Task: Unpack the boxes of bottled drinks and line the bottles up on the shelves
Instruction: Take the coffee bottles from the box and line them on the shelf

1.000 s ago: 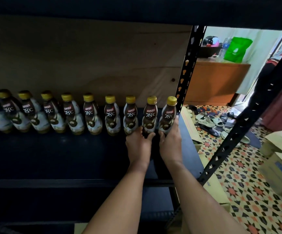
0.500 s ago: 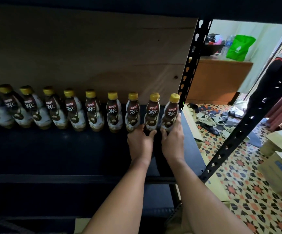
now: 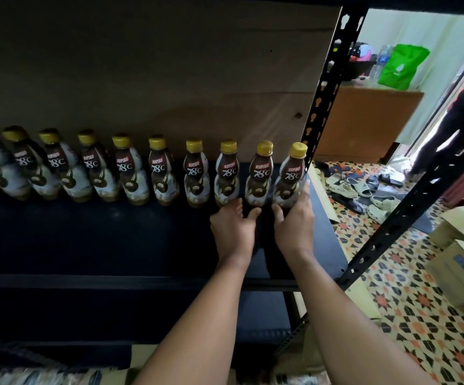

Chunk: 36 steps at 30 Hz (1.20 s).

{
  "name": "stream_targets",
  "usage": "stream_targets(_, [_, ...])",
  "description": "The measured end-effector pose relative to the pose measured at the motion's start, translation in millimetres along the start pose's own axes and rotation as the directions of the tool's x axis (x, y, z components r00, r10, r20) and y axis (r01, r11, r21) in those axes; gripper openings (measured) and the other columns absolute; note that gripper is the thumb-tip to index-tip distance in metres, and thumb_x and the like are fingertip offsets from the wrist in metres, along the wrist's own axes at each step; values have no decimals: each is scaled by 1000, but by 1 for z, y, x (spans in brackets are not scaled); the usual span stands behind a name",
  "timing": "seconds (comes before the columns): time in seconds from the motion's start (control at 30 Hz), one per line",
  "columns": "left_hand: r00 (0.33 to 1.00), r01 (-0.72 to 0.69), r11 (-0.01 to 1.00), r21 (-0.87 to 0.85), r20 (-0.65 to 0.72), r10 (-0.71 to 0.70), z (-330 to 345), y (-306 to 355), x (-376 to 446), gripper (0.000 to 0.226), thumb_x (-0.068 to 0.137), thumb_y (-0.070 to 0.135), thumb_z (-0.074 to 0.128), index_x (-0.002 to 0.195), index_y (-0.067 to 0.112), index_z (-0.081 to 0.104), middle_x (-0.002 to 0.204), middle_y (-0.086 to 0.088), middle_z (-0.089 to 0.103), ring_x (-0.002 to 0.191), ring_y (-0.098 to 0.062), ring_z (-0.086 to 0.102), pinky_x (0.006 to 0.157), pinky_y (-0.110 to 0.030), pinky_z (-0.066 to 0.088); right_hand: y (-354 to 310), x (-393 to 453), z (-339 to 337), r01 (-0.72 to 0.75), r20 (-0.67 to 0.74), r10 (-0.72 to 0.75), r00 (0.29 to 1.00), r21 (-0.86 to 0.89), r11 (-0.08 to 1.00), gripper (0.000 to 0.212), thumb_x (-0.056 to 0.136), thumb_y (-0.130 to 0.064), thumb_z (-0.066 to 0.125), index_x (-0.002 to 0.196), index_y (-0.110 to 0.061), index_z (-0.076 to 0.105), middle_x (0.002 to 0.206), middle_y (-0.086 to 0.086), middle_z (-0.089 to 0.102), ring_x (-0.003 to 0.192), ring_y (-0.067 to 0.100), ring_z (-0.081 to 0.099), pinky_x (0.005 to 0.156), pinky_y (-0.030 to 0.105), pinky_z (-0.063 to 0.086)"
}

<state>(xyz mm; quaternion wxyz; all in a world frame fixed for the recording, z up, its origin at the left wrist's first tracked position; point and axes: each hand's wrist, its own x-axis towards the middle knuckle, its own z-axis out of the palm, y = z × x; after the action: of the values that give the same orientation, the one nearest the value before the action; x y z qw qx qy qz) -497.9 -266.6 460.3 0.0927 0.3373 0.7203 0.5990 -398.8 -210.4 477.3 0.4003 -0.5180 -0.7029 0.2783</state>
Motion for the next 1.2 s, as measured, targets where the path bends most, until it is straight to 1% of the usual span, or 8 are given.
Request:
stream_targets(0.13, [999,-12,998,62,32,10,-22,-3,-8,27,83,23,85,102,8,76,98,-1,78,95,-9,72,84,-4,48,-2,-16,-2,-9,-40,5,999,-90,996,84,93,-7,67,158,-2,14,152,18,37,139,30,35,106,20,24])
stream_targets(0.3, [989,10,987,-158,147,13,-68,-6,-33,14,87,25,82,98,17,79,80,7,76,73,-11,73,70,-39,62,-8,-61,1,41,-131,-48,990,-55,998,65,89,-13,73,145,-8,40,123,13,52,100,22,57,83,21,43])
stream_targets(0.43, [978,-187,941,-281,41,206,-127,-24,-75,7,91,24,77,96,19,78,75,4,72,61,-23,66,57,-39,56,-27,-119,12,321,-176,-300,937,99,942,26,91,-7,71,110,-15,55,75,6,50,61,11,46,64,8,35])
stream_targets(0.6, [981,-150,988,-27,123,152,-200,-143,-127,5,94,20,75,93,16,77,73,3,72,64,-11,69,60,-25,55,-5,-211,70,577,41,-589,807,158,802,16,86,8,68,90,-6,60,73,5,53,65,10,45,68,13,38])
stream_targets(0.7, [974,-26,963,268,225,-36,-223,-249,-152,9,95,21,73,88,17,76,69,17,66,67,5,63,65,-9,48,47,-257,130,389,328,-416,848,148,909,8,92,2,64,95,-5,62,85,-5,50,72,2,43,70,10,39])
stream_targets(0.87, [790,306,773,556,305,-532,-223,-443,-191,12,99,25,63,94,21,73,90,0,74,83,-19,68,72,-37,56,188,-338,261,173,703,9,711,-187,967,7,97,-19,56,103,-16,57,99,3,56,84,26,58,73,44,53])
stream_targets(1.03, [678,112,587,802,370,-635,-199,-593,-236,22,97,25,62,110,12,74,102,-18,74,94,-37,69,72,-35,49,320,-415,363,170,795,233,560,-386,907,20,97,-15,55,116,-11,62,116,19,62,104,40,60,83,40,52])
stream_targets(1.2, [707,-65,578,814,446,-548,-177,-698,-276,36,99,40,57,128,20,62,116,-14,69,108,-40,64,85,-43,52,413,-458,423,239,813,307,495,-467,851,33,102,-26,51,129,-10,60,127,19,60,118,39,55,98,43,48])
